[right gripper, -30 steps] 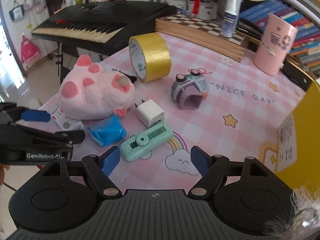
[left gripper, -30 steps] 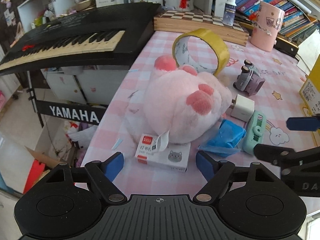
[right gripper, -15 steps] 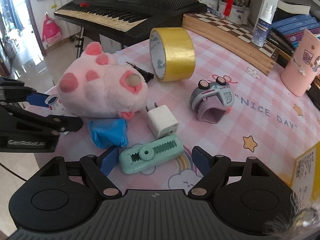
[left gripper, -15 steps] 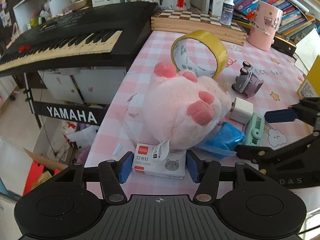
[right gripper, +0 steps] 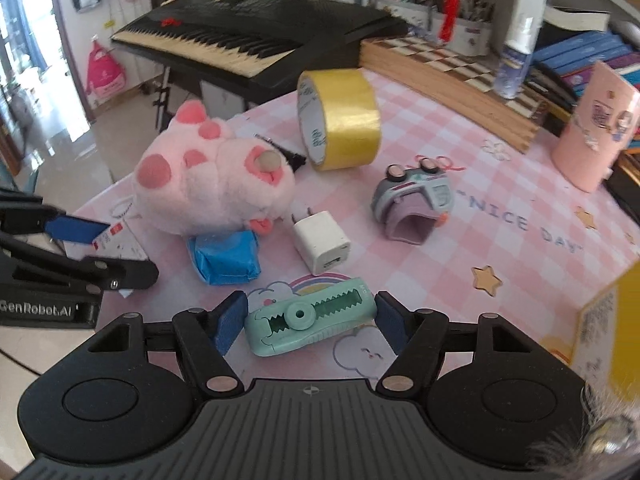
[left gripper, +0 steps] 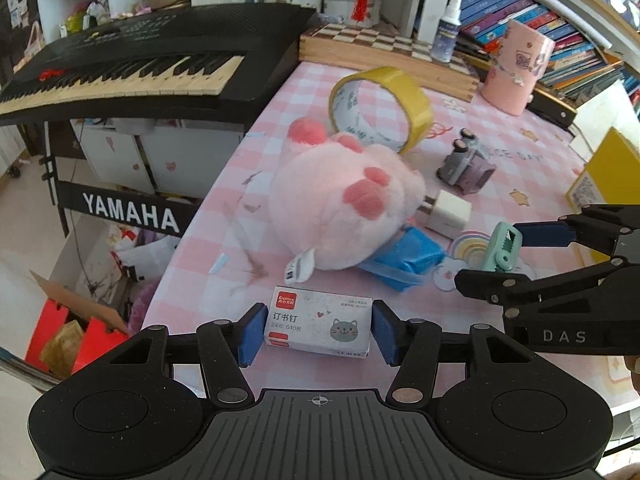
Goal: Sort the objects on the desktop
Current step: 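Grasp the white staple box with the left tool while the right tool grasps the mint-green stapler, then carry the staple box and stapler with both tools over the yellow box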
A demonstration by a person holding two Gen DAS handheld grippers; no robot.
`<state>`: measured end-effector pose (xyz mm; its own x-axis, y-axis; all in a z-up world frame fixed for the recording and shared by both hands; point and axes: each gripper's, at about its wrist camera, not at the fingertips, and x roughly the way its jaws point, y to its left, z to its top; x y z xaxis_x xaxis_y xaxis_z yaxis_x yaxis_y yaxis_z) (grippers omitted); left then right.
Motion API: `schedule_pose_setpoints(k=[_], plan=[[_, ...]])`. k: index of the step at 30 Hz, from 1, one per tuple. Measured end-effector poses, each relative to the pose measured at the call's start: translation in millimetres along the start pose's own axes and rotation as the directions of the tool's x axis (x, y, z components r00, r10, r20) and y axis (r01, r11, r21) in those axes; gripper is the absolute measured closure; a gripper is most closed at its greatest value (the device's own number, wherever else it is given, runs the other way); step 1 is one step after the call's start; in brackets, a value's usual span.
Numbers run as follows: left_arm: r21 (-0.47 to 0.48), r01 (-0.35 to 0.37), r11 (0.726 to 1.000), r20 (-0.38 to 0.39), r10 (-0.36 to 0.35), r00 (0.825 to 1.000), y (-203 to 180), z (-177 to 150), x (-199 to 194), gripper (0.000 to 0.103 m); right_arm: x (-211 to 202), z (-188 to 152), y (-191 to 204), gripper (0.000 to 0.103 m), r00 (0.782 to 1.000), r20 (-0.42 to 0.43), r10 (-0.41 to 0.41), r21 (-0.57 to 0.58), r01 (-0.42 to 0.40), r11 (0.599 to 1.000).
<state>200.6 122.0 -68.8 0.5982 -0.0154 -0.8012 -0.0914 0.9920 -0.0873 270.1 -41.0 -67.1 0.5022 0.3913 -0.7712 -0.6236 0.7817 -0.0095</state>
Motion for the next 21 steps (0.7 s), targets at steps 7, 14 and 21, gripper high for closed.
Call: schedule_pose_setpoints(k=[7, 14, 21], plan=[[0.004, 0.048, 0.999, 0.05, -0.048, 0.998, -2.6, -5.6, -31.1, 0.048, -42.6, -8.2, 8.2, 0.036, 0.996, 0.071, -0.046, 0.101, 0.039, 0.994], [0.041, 0.136, 0.99, 0.129, -0.14, 0.982, -13.3, -10.5, -77.6, 0.048, -101.8, -24.2, 20.4, 0.036, 0.981, 0.15, -0.123, 0.209, 0.09, 0.974], [0.117, 0.204, 0.972, 0.149, -0.22, 0.964, -29.2, -32.6, -108.5, 0.048, -140.1, -63.9, 39.7, 0.036, 0.974, 0.14, -0.18, 0.3, 0.132, 0.945]])
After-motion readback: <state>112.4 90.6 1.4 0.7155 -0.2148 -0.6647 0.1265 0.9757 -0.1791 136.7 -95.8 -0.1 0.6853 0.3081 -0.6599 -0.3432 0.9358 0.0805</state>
